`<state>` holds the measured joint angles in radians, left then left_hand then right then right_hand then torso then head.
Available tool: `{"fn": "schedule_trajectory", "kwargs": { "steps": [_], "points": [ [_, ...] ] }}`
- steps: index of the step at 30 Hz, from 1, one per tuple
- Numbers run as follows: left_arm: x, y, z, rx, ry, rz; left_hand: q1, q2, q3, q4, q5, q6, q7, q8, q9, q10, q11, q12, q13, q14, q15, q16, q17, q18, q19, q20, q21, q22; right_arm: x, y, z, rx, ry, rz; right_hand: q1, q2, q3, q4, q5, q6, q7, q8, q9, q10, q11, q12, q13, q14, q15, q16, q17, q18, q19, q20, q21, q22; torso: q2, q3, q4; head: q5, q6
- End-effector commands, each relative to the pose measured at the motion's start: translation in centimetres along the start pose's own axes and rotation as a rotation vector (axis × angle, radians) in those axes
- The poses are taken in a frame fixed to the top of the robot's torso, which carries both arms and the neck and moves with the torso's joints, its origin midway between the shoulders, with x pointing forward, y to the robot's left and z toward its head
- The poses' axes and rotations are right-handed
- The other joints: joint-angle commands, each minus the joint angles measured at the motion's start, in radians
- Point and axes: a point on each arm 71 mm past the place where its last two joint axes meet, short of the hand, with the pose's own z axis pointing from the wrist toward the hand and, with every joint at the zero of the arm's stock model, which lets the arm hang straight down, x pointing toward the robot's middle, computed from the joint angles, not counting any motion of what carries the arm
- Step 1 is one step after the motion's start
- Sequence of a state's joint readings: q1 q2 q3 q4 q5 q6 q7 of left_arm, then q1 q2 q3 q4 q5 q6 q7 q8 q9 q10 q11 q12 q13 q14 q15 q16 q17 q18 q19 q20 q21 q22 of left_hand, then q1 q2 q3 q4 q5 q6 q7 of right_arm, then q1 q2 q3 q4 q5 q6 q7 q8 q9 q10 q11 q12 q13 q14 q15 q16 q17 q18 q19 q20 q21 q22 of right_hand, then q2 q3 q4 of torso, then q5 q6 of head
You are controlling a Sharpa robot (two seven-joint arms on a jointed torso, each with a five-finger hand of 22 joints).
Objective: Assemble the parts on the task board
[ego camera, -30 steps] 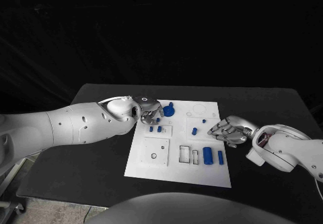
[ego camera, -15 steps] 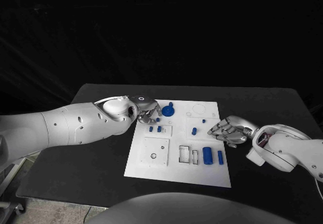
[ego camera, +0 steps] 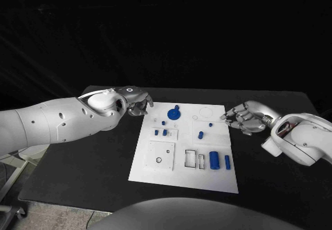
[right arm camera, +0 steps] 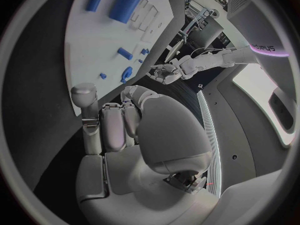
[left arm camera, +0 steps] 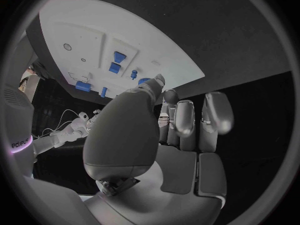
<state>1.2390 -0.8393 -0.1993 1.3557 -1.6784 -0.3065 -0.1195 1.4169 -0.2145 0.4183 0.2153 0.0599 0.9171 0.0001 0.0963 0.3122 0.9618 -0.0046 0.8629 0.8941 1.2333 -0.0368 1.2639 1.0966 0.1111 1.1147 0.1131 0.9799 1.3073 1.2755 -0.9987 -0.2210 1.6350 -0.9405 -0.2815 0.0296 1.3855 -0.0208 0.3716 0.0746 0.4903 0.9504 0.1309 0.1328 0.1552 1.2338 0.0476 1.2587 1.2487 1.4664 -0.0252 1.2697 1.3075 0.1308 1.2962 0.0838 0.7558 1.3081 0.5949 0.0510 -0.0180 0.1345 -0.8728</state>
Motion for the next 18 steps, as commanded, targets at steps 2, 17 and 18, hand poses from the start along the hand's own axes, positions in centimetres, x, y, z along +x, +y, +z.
{"fn": "schedule_trajectory", "kwargs": {
  "steps": [2,17,18],
  "points": [
    [-1.6,0.4,-0.6,0.004,-0.189,-0.159,-0.015,-0.008,0.006,0.032,-0.007,0.016,0.022,0.020,-0.001,-0.158,0.026,-0.058,-0.030,-0.277,0.028,-0.143,-0.168,0.024,-0.364,0.019,-0.350,0.016,-1.5,1.2,0.3,-0.011,-0.062,-0.085,-0.005,-0.038,0.017,0.007,-0.026,-0.014,0.002,-0.006,-0.002,-0.376,0.001,-0.371,-0.315,-0.043,0.001,-0.071,-0.045,0.024,-0.055,0.001,-0.109,0.050,-0.005,-0.0078,0.0017,-0.010,0.000],
    [-1.7,-2.6,-3.2,0.292,-0.355,-0.789,-0.087,0.116,-0.308,0.076,0.284,0.015,0.079,0.115,0.019,-0.416,0.063,-0.009,-0.094,-0.679,0.079,-0.347,-0.380,0.041,-0.498,0.042,-0.535,-0.013,-1.2,2.4,3.6,-0.068,-0.018,-0.622,-0.075,-0.106,-0.041,0.024,-0.099,-0.087,-0.024,0.157,0.152,-0.529,0.014,-0.634,-0.546,-0.110,0.000,-0.219,-0.176,0.029,-0.091,0.000,-0.157,0.038,-0.003,-0.0167,0.0089,-0.025,0.000],
    [-1.6,-2.8,-3.5,0.308,-0.350,-0.829,-0.088,0.122,-0.319,0.077,0.288,0.012,0.078,0.125,0.022,-0.415,0.063,-0.009,-0.104,-0.680,0.079,-0.356,-0.392,0.043,-0.503,0.044,-0.547,-0.019,-1.0,2.3,3.7,-0.067,-0.015,-0.654,-0.074,-0.116,-0.031,0.030,-0.097,-0.084,-0.026,0.153,0.152,-0.516,0.015,-0.660,-0.579,-0.095,-0.001,-0.200,-0.168,0.027,-0.068,-0.002,-0.130,0.044,-0.002,-0.0174,0.0117,-0.028,0.000]
  ]
}}
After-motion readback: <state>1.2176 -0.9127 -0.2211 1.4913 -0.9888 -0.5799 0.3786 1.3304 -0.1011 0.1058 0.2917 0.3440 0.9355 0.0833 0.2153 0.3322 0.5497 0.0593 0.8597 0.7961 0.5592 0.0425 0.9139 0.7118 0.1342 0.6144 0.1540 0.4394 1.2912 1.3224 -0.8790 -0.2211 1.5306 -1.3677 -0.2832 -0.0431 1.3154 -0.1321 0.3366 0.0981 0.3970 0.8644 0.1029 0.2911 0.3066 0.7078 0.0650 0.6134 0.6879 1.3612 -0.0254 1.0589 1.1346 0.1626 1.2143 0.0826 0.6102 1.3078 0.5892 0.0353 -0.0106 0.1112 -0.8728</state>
